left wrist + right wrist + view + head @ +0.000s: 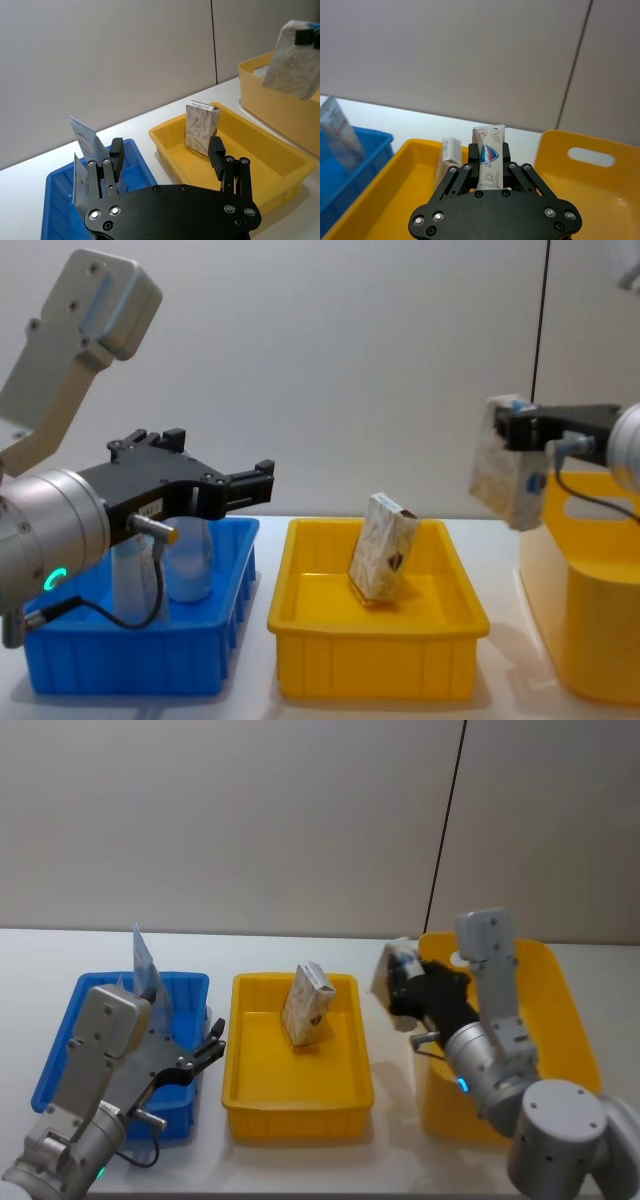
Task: Bimanual collaborative sorting of washing and personal care products
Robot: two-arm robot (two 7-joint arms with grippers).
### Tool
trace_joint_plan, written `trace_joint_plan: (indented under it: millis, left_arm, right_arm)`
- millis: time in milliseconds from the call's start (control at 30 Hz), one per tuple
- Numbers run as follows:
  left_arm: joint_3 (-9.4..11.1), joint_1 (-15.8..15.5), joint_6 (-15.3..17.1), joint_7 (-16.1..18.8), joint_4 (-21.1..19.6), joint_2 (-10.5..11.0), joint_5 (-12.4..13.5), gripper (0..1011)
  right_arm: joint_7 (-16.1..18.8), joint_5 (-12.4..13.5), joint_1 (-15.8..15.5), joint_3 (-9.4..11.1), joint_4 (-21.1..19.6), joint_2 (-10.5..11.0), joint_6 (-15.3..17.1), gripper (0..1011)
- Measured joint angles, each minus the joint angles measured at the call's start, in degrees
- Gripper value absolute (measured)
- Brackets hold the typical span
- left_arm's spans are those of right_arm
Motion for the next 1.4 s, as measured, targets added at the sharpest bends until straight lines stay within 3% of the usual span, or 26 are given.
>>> trace_joint_plan:
  millis: [367, 800, 900, 1100, 1400]
  left_arm:
    - [0.00, 0.00, 0.00, 0.00, 0.00, 0.00, 0.00, 1001]
    - [0.00, 0.00, 0.00, 0.00, 0.00, 0.00, 0.00, 1001]
    - [0.00, 0.00, 0.00, 0.00, 0.00, 0.00, 0.00, 1001]
    - [0.00, 0.00, 0.00, 0.00, 0.00, 0.00, 0.00, 1001]
    - [0.00, 0.00, 0.00, 0.00, 0.00, 0.00, 0.00, 1001]
  right_arm:
    - [-4.76, -3.10, -1.79, 2.97, -3.44, 1.07, 0.71, 196]
    - [-8.49, -5.31, -3.33, 7.02, -4.81, 2.31, 4.99, 197]
    - [-8.44, -5.27, -3.37, 7.65, -4.28, 2.48, 5.53, 248]
    - [-7.58, -5.04, -3.31, 8.41, -3.25, 2.79, 6.07, 502]
    - [-6.03, -4.82, -2.91, 8.68, -2.11, 3.16, 6.11, 771]
